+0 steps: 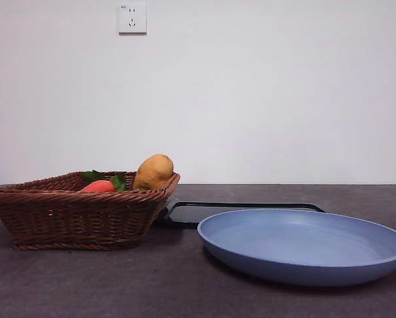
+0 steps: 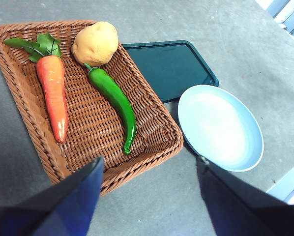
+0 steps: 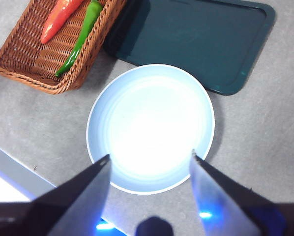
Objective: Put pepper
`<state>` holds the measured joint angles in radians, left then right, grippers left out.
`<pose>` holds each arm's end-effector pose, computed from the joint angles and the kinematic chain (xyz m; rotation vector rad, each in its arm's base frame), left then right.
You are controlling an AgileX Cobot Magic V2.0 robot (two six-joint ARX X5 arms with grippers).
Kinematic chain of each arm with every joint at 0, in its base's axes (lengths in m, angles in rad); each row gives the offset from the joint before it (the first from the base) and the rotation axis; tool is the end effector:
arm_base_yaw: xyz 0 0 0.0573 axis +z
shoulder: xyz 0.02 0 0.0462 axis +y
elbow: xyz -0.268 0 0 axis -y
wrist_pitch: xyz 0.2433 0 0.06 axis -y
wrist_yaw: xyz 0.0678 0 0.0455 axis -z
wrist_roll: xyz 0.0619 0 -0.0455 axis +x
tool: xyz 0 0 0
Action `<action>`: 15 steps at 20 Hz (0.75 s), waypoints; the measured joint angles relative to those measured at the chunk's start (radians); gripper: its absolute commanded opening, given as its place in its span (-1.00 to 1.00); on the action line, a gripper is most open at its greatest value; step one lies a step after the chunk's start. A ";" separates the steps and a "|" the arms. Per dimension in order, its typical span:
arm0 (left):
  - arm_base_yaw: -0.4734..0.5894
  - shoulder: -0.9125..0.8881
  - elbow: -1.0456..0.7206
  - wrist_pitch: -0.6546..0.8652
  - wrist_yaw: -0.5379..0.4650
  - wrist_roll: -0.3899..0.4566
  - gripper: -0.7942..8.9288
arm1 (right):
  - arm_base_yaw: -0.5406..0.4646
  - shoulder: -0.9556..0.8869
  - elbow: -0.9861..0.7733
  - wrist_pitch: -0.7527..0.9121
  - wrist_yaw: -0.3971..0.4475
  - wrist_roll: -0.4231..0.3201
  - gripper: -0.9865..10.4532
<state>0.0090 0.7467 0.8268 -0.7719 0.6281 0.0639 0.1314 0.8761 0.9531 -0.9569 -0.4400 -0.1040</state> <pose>0.1521 -0.0350 0.2896 -0.1605 0.6473 -0.6143 0.1604 0.0478 0.2925 0.0423 0.8511 0.5783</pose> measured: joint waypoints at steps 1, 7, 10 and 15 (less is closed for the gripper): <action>0.000 0.000 0.000 0.000 0.000 0.000 -0.12 | 0.000 0.005 0.000 0.000 0.003 0.003 -0.30; 0.000 0.000 0.000 -0.001 0.000 0.000 -0.12 | 0.000 0.123 0.000 0.015 0.032 0.003 -0.31; 0.000 0.000 0.000 -0.001 0.000 0.000 -0.12 | 0.000 0.232 0.000 0.059 0.032 0.003 -0.31; 0.000 0.000 0.000 -0.001 0.000 0.000 -0.12 | 0.000 0.463 0.000 0.148 0.041 0.003 -0.31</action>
<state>0.0090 0.7467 0.8268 -0.7731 0.6285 0.0639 0.1314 1.3396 0.9535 -0.8089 -0.3988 -0.1005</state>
